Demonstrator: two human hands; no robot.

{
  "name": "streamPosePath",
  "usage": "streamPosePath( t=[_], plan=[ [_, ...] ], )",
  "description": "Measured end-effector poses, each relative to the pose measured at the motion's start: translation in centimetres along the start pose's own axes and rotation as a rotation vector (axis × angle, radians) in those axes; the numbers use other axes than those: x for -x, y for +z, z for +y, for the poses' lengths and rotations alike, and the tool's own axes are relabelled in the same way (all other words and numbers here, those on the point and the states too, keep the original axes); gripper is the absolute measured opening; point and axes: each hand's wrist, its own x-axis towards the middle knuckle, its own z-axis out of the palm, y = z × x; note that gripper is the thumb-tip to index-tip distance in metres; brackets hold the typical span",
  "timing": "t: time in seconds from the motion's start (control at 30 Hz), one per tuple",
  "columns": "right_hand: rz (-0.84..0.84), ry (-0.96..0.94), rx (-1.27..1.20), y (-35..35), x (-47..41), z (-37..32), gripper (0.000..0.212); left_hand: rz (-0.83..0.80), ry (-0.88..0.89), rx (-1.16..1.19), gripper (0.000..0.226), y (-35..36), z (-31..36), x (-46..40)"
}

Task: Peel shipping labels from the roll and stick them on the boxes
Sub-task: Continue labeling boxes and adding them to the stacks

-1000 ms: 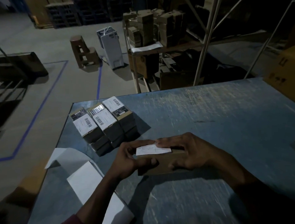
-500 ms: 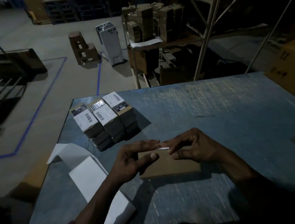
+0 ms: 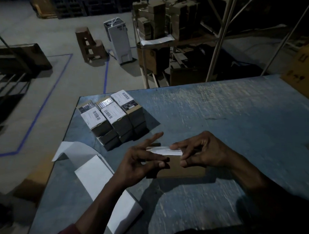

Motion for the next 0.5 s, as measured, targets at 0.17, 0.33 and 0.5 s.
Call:
streamPosePath(
  t=[0.17,0.33,0.5],
  plan=[
    [0.096,-0.070,0.114,-0.2,-0.1,-0.5,0.040,0.132,-0.098,-0.093,0.093,0.2,0.9,0.2],
    [0.043,-0.033,0.200,0.0,-0.1,-0.4,0.060,-0.020,0.100,-0.417,0.056,0.2,-0.5,-0.5],
    [0.030,-0.087,0.254,0.5,-0.3,0.5,0.054,0.030,0.191,-0.413,0.044,1.1,-1.7,-0.4]
  ],
)
